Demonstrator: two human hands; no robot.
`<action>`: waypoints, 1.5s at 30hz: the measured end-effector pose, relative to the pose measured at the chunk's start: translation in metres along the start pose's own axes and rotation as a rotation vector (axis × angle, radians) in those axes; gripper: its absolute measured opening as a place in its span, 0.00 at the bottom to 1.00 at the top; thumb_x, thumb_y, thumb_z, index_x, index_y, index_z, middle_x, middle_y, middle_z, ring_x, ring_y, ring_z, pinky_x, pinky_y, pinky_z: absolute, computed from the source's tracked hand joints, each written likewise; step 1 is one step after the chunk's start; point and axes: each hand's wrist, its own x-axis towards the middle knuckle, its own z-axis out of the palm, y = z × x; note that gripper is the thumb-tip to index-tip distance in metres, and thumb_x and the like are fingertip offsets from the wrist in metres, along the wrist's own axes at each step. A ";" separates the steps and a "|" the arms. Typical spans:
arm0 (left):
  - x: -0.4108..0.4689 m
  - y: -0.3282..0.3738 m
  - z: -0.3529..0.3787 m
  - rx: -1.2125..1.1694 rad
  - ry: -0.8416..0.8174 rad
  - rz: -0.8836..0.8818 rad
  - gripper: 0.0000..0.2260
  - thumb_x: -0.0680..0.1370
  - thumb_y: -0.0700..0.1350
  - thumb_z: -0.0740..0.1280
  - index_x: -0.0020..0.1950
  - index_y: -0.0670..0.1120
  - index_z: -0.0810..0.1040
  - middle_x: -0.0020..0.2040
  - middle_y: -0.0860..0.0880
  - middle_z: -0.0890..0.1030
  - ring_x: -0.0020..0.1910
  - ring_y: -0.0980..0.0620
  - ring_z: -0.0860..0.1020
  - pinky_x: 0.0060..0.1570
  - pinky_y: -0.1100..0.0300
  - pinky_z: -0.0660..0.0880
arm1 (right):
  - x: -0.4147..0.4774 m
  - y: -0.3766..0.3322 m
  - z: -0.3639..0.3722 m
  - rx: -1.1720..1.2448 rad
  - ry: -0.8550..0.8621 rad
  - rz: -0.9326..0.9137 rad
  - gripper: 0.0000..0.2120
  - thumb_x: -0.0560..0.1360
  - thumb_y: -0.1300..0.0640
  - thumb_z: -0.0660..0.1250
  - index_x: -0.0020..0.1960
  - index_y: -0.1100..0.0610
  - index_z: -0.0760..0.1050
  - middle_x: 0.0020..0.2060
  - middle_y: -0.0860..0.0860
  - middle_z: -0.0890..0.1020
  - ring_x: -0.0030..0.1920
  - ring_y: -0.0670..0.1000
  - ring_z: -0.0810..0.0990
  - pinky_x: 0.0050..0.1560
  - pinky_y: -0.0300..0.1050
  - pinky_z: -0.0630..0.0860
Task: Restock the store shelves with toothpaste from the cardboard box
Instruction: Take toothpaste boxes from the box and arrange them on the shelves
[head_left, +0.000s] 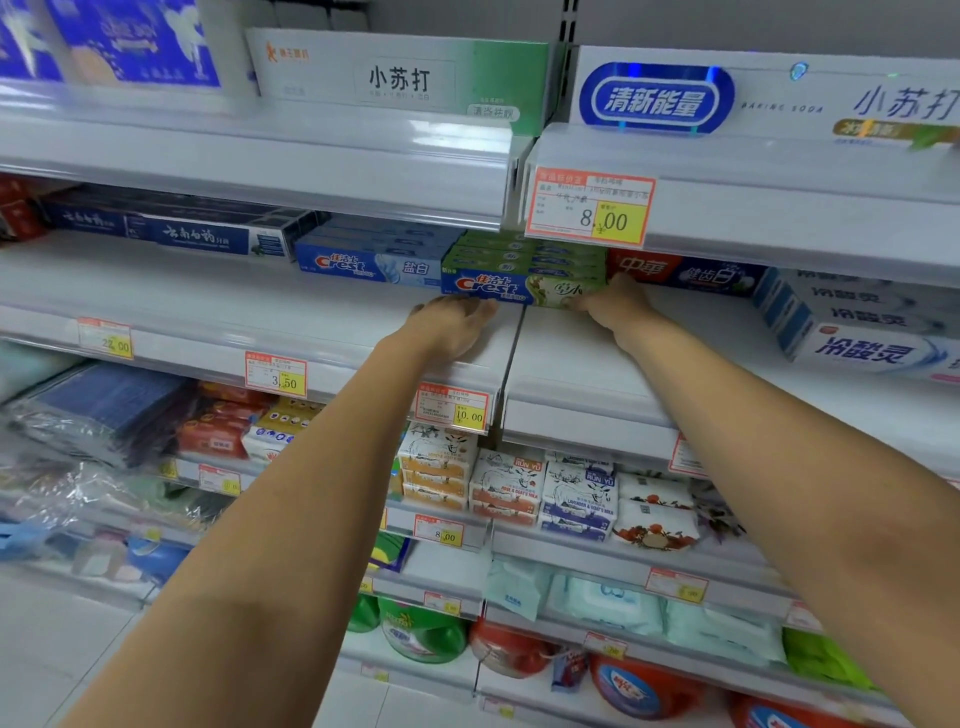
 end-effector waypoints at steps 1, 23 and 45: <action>-0.001 0.002 -0.001 -0.005 -0.014 -0.019 0.23 0.83 0.56 0.46 0.71 0.46 0.67 0.69 0.43 0.71 0.67 0.44 0.68 0.66 0.50 0.62 | -0.007 -0.003 -0.003 0.010 -0.023 0.001 0.21 0.73 0.59 0.71 0.64 0.60 0.72 0.60 0.55 0.78 0.55 0.53 0.76 0.49 0.40 0.71; -0.229 0.144 0.328 -0.474 -0.365 0.130 0.15 0.77 0.51 0.67 0.32 0.48 0.72 0.33 0.54 0.74 0.35 0.59 0.74 0.36 0.64 0.68 | -0.306 0.328 -0.151 -0.148 -0.326 0.369 0.08 0.76 0.54 0.68 0.42 0.57 0.74 0.31 0.49 0.78 0.29 0.42 0.76 0.32 0.36 0.70; -0.303 0.035 0.757 -0.326 -0.806 -0.673 0.15 0.73 0.43 0.70 0.58 0.43 0.77 0.57 0.43 0.80 0.57 0.43 0.78 0.58 0.47 0.75 | -0.406 0.784 0.017 -0.266 -0.267 0.797 0.21 0.70 0.59 0.68 0.63 0.55 0.73 0.62 0.51 0.73 0.61 0.51 0.73 0.61 0.40 0.69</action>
